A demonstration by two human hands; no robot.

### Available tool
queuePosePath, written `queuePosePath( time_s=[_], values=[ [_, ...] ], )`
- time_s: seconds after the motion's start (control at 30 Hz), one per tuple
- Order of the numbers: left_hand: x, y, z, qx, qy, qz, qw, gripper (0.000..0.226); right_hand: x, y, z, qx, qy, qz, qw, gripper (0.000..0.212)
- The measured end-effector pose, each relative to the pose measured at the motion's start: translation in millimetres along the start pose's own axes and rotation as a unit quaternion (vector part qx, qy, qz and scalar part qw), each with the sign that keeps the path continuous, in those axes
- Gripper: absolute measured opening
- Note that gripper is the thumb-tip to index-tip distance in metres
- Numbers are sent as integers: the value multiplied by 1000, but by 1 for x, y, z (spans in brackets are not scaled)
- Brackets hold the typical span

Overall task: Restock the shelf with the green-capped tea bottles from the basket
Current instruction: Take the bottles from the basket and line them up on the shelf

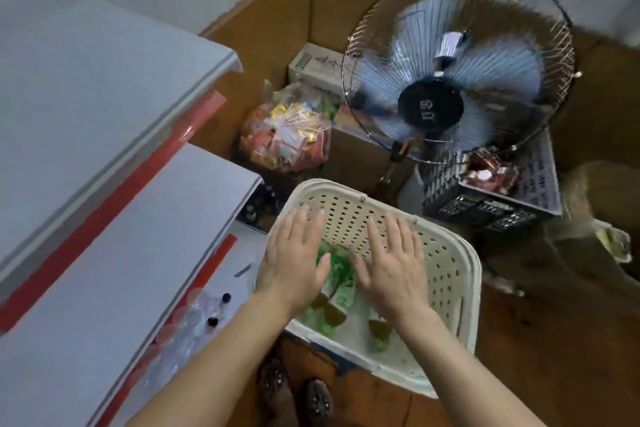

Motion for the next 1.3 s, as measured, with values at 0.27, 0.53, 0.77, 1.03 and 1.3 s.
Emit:
queuePosePath(
  time_s=[0.27,0.53,0.77,1.03,1.3],
  values=[
    [96,-5,-22,-22,-195,-83,977,87,96,38,42,94,-128,-39,987,86],
    [205,-10,-27,-35,-343,-130,930,98,181,73,65,197,-169,-117,958,95],
    [267,-4,-35,-68,-396,-125,907,101,235,95,66,289,-215,-204,910,103],
    [306,-2,-53,-89,-450,-114,881,98,284,116,71,355,-235,-284,859,125],
    [338,10,-70,-145,-469,-61,869,66,317,117,77,414,-301,-319,797,121]
  ],
)
Point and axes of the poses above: each hand's wrist, its own z-axis away from the middle knuckle, its own x-axis out of the palm, y = z × x, the point moved 6 cm from there along -z, towards the middle knuckle, and after that the axes turned 13 degrees about -x, right-handed, at the moved point
